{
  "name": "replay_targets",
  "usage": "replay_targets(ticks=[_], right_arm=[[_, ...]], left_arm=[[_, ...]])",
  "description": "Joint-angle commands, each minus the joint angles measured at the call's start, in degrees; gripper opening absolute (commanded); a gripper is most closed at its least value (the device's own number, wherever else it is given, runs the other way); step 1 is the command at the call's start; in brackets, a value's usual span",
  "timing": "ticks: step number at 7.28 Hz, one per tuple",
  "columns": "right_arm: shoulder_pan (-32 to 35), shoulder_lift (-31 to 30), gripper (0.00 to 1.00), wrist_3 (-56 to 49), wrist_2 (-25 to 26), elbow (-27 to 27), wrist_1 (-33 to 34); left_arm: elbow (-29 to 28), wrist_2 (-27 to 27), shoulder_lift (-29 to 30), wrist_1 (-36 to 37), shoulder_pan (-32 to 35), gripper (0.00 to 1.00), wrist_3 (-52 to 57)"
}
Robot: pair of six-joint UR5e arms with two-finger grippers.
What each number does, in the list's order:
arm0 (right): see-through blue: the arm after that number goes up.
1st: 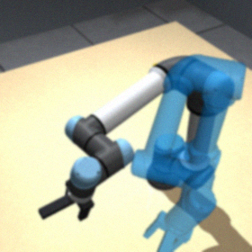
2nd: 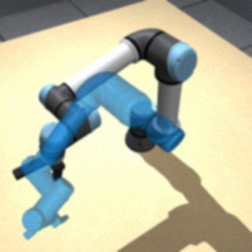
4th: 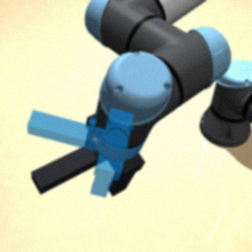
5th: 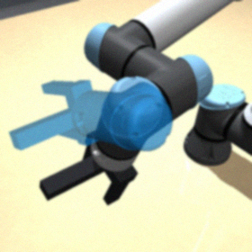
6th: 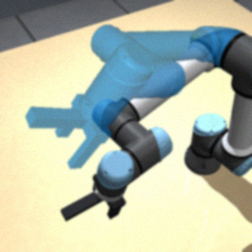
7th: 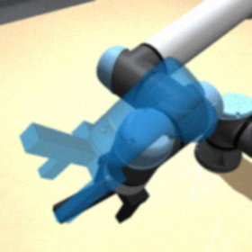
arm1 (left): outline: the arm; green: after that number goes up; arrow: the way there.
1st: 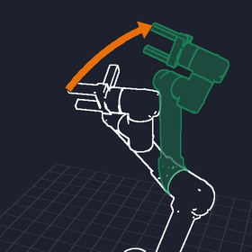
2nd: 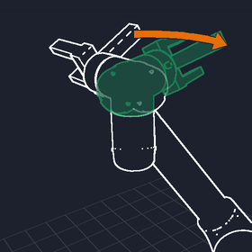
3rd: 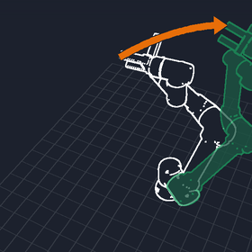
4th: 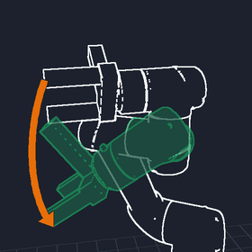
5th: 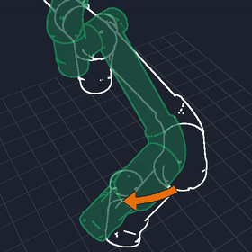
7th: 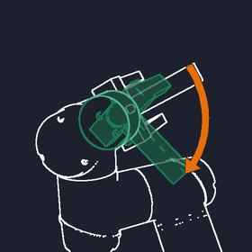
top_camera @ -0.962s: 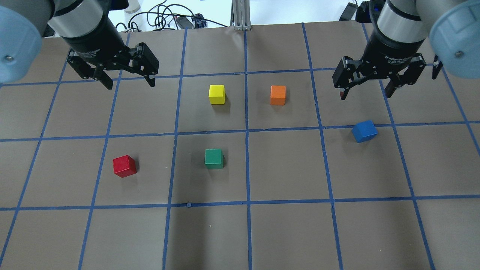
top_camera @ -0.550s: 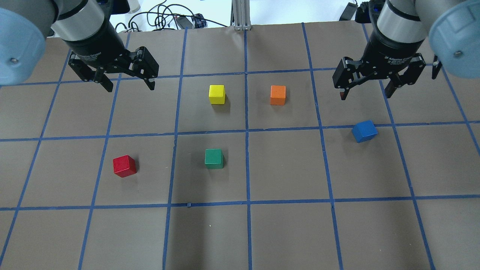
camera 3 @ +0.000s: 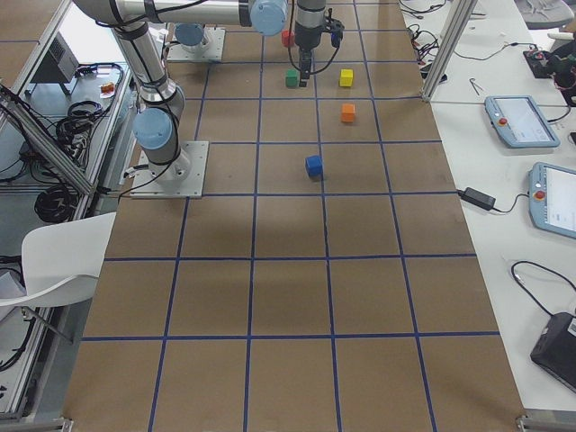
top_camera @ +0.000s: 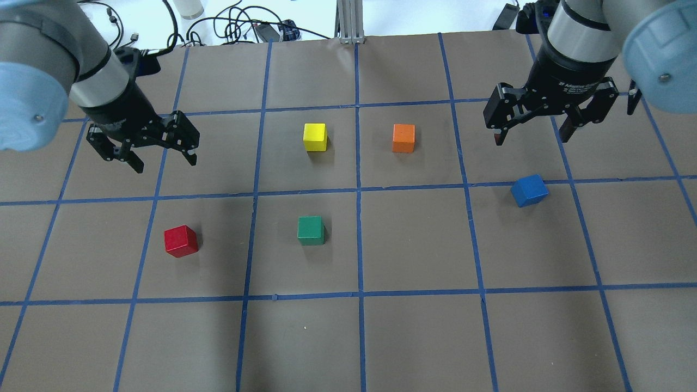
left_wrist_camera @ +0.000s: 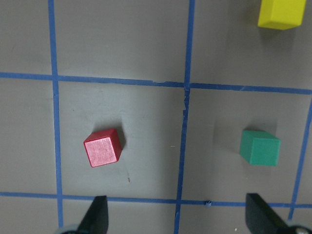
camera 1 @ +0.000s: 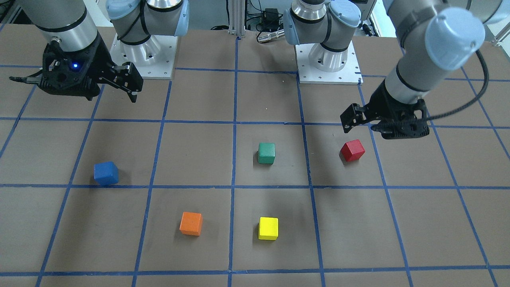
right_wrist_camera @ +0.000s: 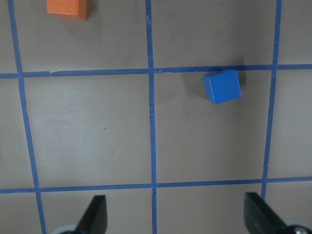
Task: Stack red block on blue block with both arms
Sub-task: 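Move the left gripper down toward the red cube nearest the robot, then close the left gripper on the red cube and lift it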
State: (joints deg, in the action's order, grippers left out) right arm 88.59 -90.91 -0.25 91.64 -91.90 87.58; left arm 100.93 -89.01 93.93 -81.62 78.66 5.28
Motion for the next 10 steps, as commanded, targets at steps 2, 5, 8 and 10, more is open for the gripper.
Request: replay_targets(ticks=[2,5,8,10], right_arm=[[-0.1,-0.1,1.00,0.0,0.0,0.0,0.0],[-0.1,-0.1,1.00,-0.2,-0.2,0.1,0.1],[-0.1,-0.1,1.00,-0.2,-0.3,0.0,1.1],[-0.1,-0.1,1.00,-0.3,-0.1,0.0,1.1]], left_arm=[[16.3,0.0,3.9,21.2,-5.0,1.00,2.9],[23.9,-0.3,6.1,30.6,-5.1,1.00,2.2],[23.9,-6.3,5.8,30.7,-6.1,1.00,1.6],[24.1,-6.2,5.9,30.7,-6.1,1.00,1.8]])
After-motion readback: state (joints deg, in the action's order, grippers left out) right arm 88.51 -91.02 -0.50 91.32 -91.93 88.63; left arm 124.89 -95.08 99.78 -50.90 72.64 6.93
